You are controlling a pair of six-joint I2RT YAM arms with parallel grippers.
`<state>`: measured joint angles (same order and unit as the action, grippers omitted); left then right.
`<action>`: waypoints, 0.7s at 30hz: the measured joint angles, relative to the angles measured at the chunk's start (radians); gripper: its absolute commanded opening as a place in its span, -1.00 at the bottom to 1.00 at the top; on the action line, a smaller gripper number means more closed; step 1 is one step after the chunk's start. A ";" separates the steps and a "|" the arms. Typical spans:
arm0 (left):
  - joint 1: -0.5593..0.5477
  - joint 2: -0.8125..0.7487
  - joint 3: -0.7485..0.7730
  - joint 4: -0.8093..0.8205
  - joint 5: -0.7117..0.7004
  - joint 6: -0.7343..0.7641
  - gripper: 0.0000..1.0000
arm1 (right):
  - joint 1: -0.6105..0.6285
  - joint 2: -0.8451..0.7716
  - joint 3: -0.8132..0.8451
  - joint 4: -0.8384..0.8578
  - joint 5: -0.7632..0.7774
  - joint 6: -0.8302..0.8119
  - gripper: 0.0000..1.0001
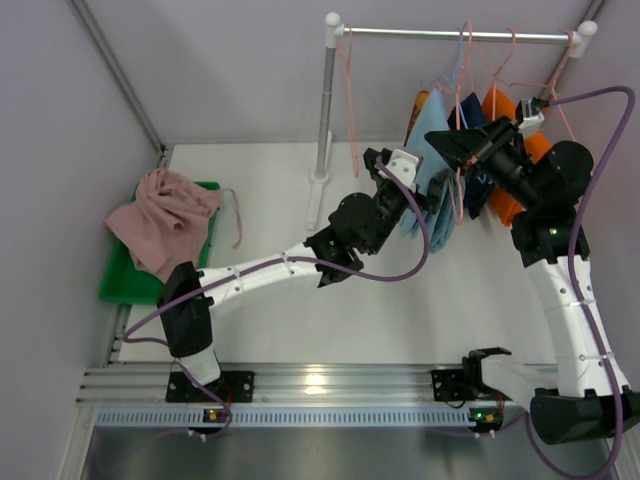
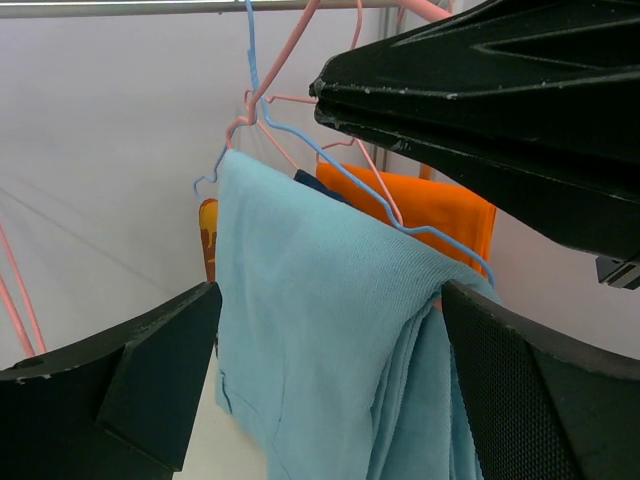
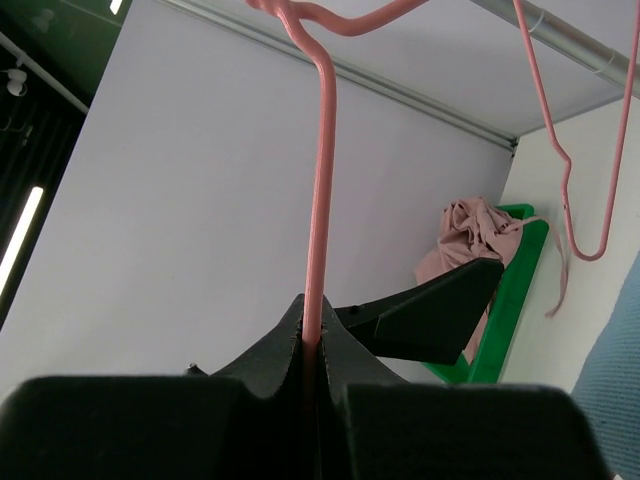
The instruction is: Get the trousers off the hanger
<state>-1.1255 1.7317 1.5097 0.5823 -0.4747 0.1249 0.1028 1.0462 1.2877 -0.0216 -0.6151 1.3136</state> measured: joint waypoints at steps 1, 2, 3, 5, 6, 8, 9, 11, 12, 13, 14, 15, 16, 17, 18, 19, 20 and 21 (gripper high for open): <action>0.000 0.003 0.002 0.000 -0.003 -0.003 0.90 | 0.000 0.000 0.000 0.000 0.000 0.000 -1.00; 0.000 0.003 0.002 0.000 -0.006 -0.005 0.89 | 0.000 0.000 0.000 0.000 0.000 0.001 -1.00; 0.000 0.003 0.002 0.000 -0.010 -0.009 0.88 | 0.000 0.000 0.000 0.000 0.001 0.001 -1.00; 0.000 0.003 0.002 0.000 -0.013 -0.017 0.87 | 0.000 0.000 0.000 0.000 0.000 0.005 -1.00; 0.000 0.003 0.002 0.000 -0.014 -0.019 0.86 | 0.000 0.000 0.000 0.000 0.000 0.006 -1.00; 0.000 0.003 0.000 -0.002 -0.014 -0.023 0.86 | 0.000 0.000 0.000 0.001 0.000 0.008 -1.00; 0.000 0.002 -0.003 -0.001 -0.014 -0.024 0.86 | 0.000 0.000 0.000 0.001 0.000 0.008 -1.00; 0.000 -0.009 -0.026 -0.004 -0.016 -0.026 0.86 | 0.000 0.000 0.000 0.004 0.000 0.010 -1.00; 0.000 -0.014 -0.040 -0.008 -0.017 -0.027 0.86 | 0.000 0.000 0.000 0.007 0.000 0.015 -1.00; 0.000 -0.021 -0.057 -0.010 -0.016 -0.030 0.86 | 0.000 0.000 0.001 0.009 -0.002 0.018 -1.00; 0.000 -0.025 -0.070 -0.016 -0.016 -0.031 0.86 | 0.000 0.000 0.002 0.013 -0.004 0.021 -1.00; 0.000 -0.026 -0.081 -0.023 -0.016 -0.035 0.86 | 0.000 0.000 0.002 0.015 -0.006 0.023 -1.00; 0.000 -0.026 -0.087 -0.028 -0.016 -0.038 0.86 | 0.000 0.000 0.002 0.015 -0.007 0.024 -1.00; 0.000 -0.026 -0.092 -0.034 -0.015 -0.043 0.86 | 0.000 0.000 0.002 0.017 -0.008 0.024 -1.00; 0.000 -0.026 -0.095 -0.041 -0.013 -0.047 0.86 | -0.001 0.000 0.002 0.018 -0.008 0.025 -1.00; 0.000 -0.026 -0.095 -0.045 -0.012 -0.049 0.86 | -0.001 0.000 0.003 0.020 -0.007 0.025 -1.00; 0.000 -0.026 -0.095 -0.046 -0.012 -0.049 0.86 | -0.001 0.000 0.003 0.021 -0.007 0.026 -1.00; 0.000 -0.026 -0.095 -0.046 -0.012 -0.049 0.86 | -0.001 0.000 0.003 0.021 -0.007 0.026 -1.00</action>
<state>-1.1252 1.7054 1.4151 0.5365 -0.4866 0.0757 0.1020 1.0458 1.2903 -0.0010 -0.6224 1.3399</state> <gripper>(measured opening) 0.929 0.009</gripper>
